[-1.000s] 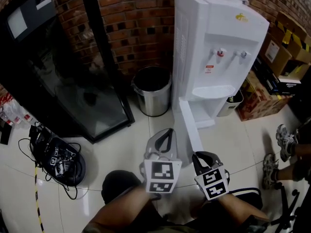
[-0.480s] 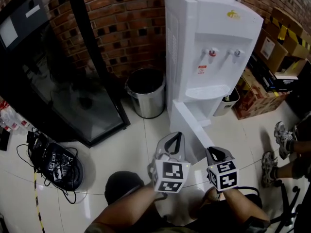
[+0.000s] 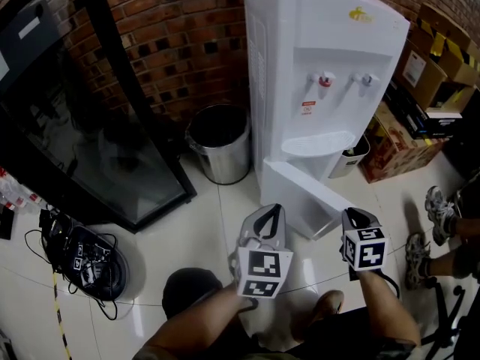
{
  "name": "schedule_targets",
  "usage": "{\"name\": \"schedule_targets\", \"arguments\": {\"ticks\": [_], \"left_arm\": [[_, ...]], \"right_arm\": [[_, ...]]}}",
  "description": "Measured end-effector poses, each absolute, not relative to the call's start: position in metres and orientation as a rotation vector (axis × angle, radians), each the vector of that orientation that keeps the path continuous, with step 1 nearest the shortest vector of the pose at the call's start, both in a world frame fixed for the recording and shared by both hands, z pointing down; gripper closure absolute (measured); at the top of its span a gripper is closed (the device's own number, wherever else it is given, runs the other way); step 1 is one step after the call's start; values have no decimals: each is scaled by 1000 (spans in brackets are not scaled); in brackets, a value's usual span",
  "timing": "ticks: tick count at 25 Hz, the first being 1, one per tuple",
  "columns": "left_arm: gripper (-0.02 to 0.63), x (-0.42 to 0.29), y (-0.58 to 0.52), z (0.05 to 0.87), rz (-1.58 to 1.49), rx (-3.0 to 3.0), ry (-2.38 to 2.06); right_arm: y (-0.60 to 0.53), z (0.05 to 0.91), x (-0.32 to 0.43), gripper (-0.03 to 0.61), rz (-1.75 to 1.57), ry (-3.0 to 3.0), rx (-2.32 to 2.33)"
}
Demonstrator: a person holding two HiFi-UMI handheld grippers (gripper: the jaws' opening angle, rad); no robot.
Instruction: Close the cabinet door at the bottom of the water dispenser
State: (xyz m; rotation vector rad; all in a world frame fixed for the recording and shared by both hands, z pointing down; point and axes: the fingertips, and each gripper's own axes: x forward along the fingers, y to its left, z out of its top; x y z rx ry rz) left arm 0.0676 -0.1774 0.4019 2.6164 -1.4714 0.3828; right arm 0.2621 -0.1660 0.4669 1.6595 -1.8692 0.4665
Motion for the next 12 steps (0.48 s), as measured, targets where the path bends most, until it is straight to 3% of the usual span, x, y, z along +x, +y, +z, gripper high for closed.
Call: {"name": "schedule_targets", "arguments": {"ticks": [12], "left_arm": [[614,84,-203,426,450,2594,-1435]], "right_arm": [[-238,466,315,558,399,-1844,1749]]}}
